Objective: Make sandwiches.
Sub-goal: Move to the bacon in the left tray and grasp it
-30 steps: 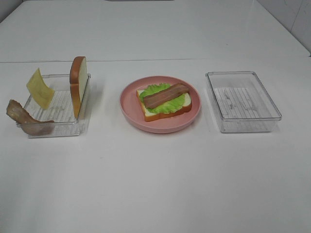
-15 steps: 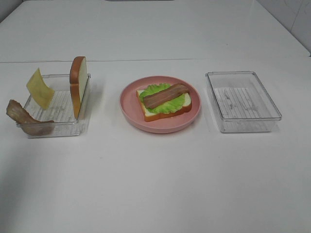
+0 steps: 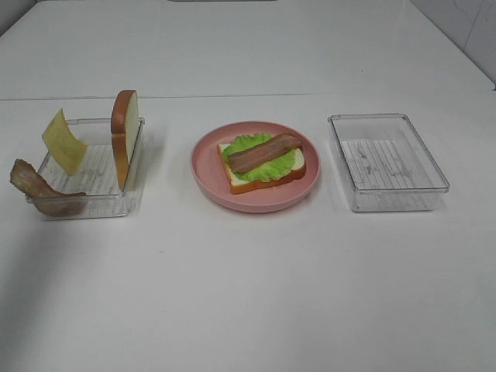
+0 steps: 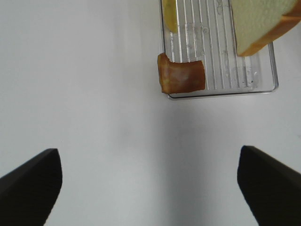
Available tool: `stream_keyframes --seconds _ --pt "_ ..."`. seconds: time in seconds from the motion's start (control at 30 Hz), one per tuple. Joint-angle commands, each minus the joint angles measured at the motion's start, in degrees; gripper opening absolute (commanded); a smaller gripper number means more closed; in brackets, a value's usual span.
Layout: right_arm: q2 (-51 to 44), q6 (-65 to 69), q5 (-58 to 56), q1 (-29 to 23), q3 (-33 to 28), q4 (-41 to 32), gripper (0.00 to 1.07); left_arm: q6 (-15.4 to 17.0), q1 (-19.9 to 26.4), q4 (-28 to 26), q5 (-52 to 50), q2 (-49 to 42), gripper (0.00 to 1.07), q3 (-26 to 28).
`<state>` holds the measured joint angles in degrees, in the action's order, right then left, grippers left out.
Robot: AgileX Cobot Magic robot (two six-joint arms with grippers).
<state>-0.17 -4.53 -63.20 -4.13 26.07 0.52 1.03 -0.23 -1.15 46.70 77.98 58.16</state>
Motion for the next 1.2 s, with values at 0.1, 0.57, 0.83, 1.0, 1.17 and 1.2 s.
stream_keyframes --seconds 0.1,0.57,0.83,1.0,1.17,1.2 --pt "-2.06 -0.23 0.23 0.29 -0.06 0.0 0.98 0.52 0.11 -0.52 -1.09 8.19 0.93 4.01" --pt "-2.06 -0.23 0.23 0.29 -0.06 0.0 0.98 0.29 0.11 -5.16 -4.41 22.75 0.93 9.51" --pt "-2.06 -0.23 0.23 0.29 -0.06 0.0 0.98 0.29 0.11 -6.59 -8.77 27.79 0.93 9.51" --pt "-2.06 -0.23 0.23 0.29 -0.06 -0.06 0.98 0.29 0.11 -6.59 -9.68 29.74 0.92 9.63" --pt "-2.06 -0.23 0.23 0.29 -0.06 -0.06 0.98 0.29 0.11 -6.76 -10.08 30.48 0.89 9.63" --pt "-2.06 -0.23 0.23 0.29 -0.06 -0.06 0.98 0.29 0.11 -6.76 -10.2 30.48 0.88 9.63"
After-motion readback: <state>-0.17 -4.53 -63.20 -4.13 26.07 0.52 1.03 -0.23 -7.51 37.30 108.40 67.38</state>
